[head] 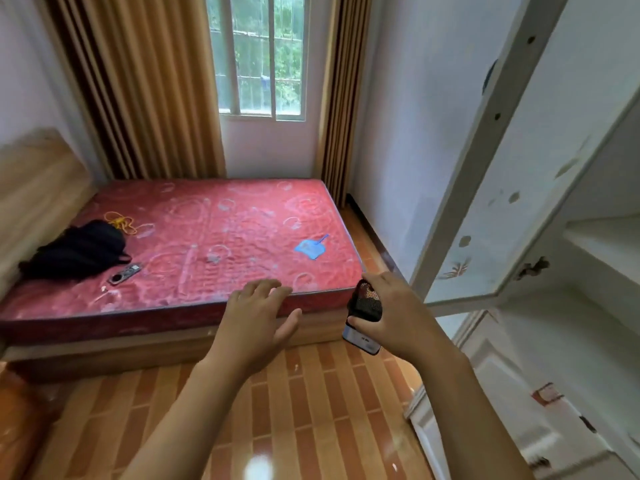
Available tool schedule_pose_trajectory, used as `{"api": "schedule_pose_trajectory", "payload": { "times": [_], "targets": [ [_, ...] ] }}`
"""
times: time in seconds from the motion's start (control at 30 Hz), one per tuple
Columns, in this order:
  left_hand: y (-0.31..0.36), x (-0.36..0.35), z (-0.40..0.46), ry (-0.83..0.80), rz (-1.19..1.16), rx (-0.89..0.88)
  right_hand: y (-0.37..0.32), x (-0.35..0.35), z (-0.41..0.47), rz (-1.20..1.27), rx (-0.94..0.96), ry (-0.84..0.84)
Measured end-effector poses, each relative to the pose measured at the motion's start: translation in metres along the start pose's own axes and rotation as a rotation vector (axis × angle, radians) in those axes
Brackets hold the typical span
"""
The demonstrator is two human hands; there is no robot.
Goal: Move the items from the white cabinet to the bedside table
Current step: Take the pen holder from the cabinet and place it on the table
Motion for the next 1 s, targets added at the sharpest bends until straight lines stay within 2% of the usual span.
{"api": "schedule_pose_trajectory", "payload": {
  "times": [0.3,0.6,1.0],
  "targets": [
    [-0.177,0.03,-0.081,0.055,0.031,0.19,-0.147,-0.127,0.053,-0.042,0.172,-0.118],
    [-0.336,0.065,-0.195,0.081,0.141,0.494,-0.302,-0.26,0.105,-0.049,0.492,-0.346],
    [-0.471,0.108,-0.33,0.042,0.293,0.945,-0.483,-0.424,0.143,0.026,0.881,-0.58]
  ]
}}
Point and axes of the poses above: each hand's wrist, its own z-axis towards the middle knuckle, its own x-axis out of the back of the hand, y = z × x, the point moved 1 cm from there along z, towards the middle knuckle, and after that the axes turned 13 degrees about z, right-handed, at the moved point
